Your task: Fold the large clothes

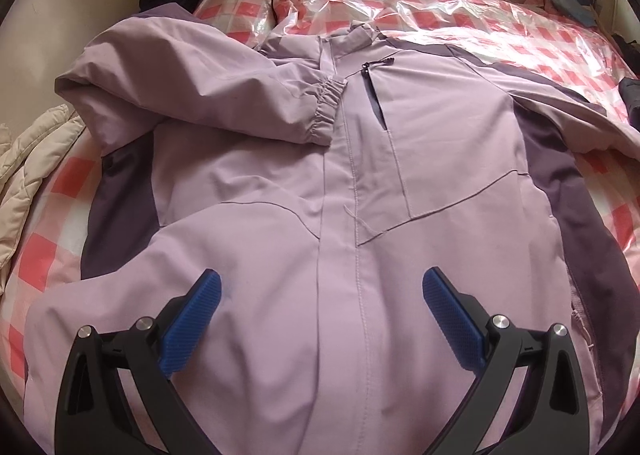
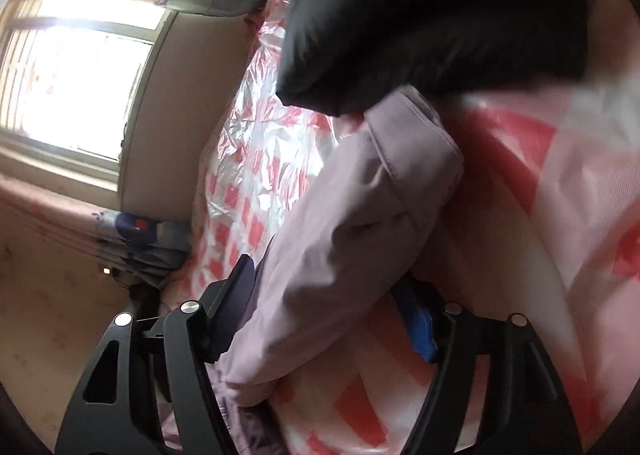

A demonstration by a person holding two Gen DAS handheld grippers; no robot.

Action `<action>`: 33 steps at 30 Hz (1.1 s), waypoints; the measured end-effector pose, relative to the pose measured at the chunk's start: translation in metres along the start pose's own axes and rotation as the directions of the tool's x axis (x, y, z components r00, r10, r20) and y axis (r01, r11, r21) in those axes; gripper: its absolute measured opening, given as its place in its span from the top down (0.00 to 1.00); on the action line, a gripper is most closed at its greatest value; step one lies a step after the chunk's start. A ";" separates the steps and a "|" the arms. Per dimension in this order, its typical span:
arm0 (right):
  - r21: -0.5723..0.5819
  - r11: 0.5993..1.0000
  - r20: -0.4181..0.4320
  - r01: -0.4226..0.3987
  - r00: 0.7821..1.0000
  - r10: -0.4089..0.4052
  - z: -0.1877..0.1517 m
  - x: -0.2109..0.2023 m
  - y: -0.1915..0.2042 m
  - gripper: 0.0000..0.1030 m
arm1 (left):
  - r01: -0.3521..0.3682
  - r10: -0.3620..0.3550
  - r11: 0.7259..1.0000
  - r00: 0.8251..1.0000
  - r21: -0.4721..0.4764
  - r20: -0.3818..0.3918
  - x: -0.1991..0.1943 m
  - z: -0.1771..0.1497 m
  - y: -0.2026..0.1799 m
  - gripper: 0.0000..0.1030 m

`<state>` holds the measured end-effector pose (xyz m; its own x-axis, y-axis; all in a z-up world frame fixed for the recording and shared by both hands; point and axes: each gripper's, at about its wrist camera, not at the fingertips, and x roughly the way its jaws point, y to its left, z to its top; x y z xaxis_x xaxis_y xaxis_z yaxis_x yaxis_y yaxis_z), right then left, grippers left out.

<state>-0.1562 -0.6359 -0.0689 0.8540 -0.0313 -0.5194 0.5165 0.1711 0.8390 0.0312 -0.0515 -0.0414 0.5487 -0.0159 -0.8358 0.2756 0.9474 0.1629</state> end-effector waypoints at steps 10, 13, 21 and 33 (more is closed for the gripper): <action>-0.286 0.956 0.052 -0.062 0.995 0.080 0.027 0.026 0.123 0.89 | 0.024 -0.022 0.999 0.998 -0.029 0.056 -0.013 0.003 0.007 0.06; -0.520 0.849 0.067 -0.091 0.987 0.147 0.044 0.012 0.227 0.90 | 0.102 -0.095 0.992 0.990 -0.069 0.103 -0.021 0.005 0.005 0.06; -0.363 0.891 0.200 0.272 0.957 -0.211 0.114 0.028 0.161 0.56 | 0.118 -0.122 0.992 0.985 0.036 0.124 -0.028 0.015 -0.018 0.06; -0.351 0.920 0.065 -0.175 0.976 0.210 -0.069 -0.086 0.117 0.28 | -0.162 -0.043 0.686 0.964 0.709 0.263 0.008 0.083 -0.030 0.06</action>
<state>-0.1734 -0.5457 0.0622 0.9457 -0.0581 -0.3198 0.3038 0.5082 0.8059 0.0929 -0.1065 -0.0089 0.7245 -0.1406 -0.6748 0.6594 0.4263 0.6192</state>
